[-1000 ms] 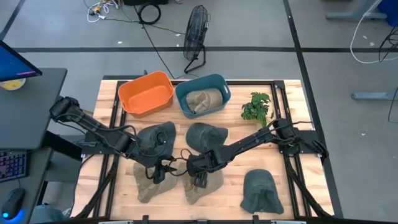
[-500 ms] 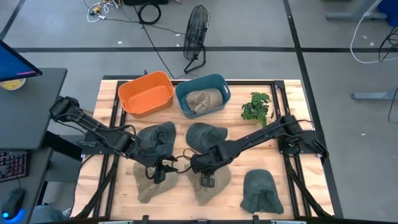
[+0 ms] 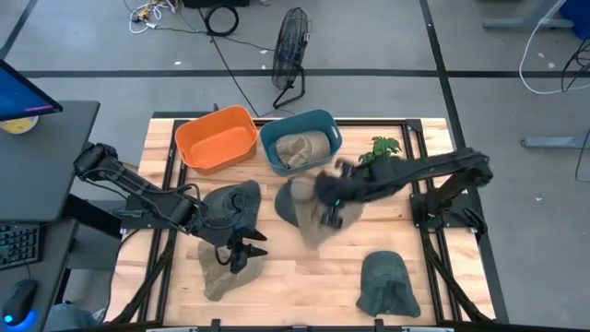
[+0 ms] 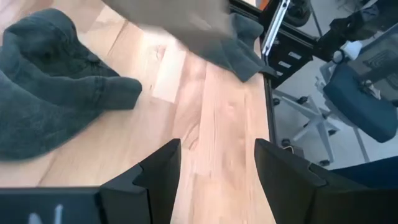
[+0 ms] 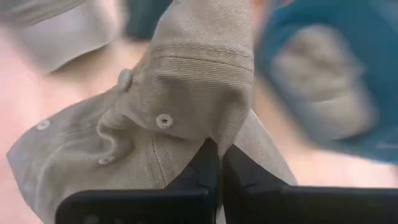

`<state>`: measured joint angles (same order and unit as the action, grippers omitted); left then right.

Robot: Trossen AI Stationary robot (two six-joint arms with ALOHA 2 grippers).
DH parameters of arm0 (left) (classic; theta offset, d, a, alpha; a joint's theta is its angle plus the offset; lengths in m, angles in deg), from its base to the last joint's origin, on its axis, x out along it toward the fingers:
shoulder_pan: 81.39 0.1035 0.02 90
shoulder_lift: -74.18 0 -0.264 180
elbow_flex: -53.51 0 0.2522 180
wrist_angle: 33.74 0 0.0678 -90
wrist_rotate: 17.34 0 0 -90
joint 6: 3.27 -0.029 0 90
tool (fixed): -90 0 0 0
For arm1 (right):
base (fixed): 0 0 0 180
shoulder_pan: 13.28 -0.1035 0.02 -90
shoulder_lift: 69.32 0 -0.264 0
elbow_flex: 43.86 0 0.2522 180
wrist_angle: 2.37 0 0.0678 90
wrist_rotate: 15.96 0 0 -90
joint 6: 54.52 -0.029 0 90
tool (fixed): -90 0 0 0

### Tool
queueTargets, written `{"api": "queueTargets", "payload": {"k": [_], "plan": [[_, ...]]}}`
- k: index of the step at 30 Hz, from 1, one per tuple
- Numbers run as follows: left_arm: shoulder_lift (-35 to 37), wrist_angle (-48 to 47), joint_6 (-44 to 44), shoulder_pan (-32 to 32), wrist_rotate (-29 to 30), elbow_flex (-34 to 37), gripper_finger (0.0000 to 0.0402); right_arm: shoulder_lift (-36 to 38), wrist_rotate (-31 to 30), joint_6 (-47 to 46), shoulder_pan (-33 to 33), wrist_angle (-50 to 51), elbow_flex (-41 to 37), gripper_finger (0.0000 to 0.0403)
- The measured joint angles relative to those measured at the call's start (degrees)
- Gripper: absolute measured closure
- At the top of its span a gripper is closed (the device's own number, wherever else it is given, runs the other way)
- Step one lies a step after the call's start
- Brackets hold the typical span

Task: Pick & Place hat
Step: Put the right brown cap into the blue bin

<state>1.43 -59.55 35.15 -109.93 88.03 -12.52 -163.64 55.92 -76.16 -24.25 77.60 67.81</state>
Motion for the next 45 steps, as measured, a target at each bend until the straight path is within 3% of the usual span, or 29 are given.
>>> {"api": "queueTargets", "payload": {"k": [4, 10, 21, 26, 34, 45], "plan": [[0.0, 0.07, 0.0, 0.0, 0.02, 0.0, 0.0193, 3.19, -7.7, 6.36, 4.88, -2.45, 0.0, 0.0401], [0.0, 1.14, 0.0, 0.07, 0.04, 0.0, 0.0193, 3.71, -8.2, 19.12, 14.47, -9.68, 0.0, 0.0401], [0.0, 1.2, 0.04, 0.13, 3.72, 0.0, 0.0193, -0.95, 7.61, 36.11, 29.11, -25.26, 0.0, 0.0401], [0.0, 1.2, 0.57, 0.13, 4.34, 0.0, 0.0193, -5.73, 11.26, 36.67, 33.48, -26.6, 0.0, 0.0401], [0.0, 1.18, 1.51, 0.13, 4.5, 0.0, 0.0193, -14.74, 11.73, 37.55, 37.83, -27.78, -0.04, 0.0401], [0.0, 1.13, 3.01, 0.13, 4.52, 0.0, 0.0193, -22.09, 13.1, 36.82, 39.51, -27.96, -0.07, 0.0401]]}}
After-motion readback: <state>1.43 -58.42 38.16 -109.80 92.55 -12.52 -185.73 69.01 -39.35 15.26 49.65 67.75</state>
